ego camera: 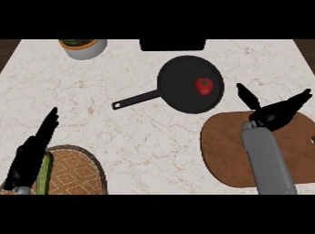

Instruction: Pick the tomato from the cutting board and place it in the pan

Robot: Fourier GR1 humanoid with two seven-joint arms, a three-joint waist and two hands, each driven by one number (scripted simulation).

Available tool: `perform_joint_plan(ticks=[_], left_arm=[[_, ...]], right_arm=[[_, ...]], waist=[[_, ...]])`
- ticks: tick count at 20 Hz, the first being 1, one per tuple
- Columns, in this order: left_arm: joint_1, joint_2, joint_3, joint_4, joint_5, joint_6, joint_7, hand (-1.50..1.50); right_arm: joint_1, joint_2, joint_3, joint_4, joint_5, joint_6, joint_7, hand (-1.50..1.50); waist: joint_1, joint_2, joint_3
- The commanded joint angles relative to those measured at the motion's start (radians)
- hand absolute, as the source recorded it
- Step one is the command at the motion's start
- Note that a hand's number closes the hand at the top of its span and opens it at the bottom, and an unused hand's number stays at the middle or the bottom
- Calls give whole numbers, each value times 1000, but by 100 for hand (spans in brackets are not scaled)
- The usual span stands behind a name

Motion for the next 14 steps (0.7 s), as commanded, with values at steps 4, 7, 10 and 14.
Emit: perform_joint_plan(ticks=[4, 7, 10, 14], left_arm=[[61, -16, -10, -32, -30, 13, -25, 0], [9, -26, 2, 10, -23, 10, -16, 0], [-1, 4, 24, -25, -11, -24, 10, 0], [-31, -51, -4, 30, -43, -5, -2, 0]], right_arm=[[406, 11, 145, -394, 33, 9, 63, -150], [578, 11, 260, -580, 54, -3, 109, -150], [751, 11, 357, -697, 85, -44, 148, -150], [923, 11, 427, -912, 142, 8, 203, -150]], waist=[[-10, -2, -1], [-16, -1, -2], [-1, 4, -1], [2, 8, 0]])
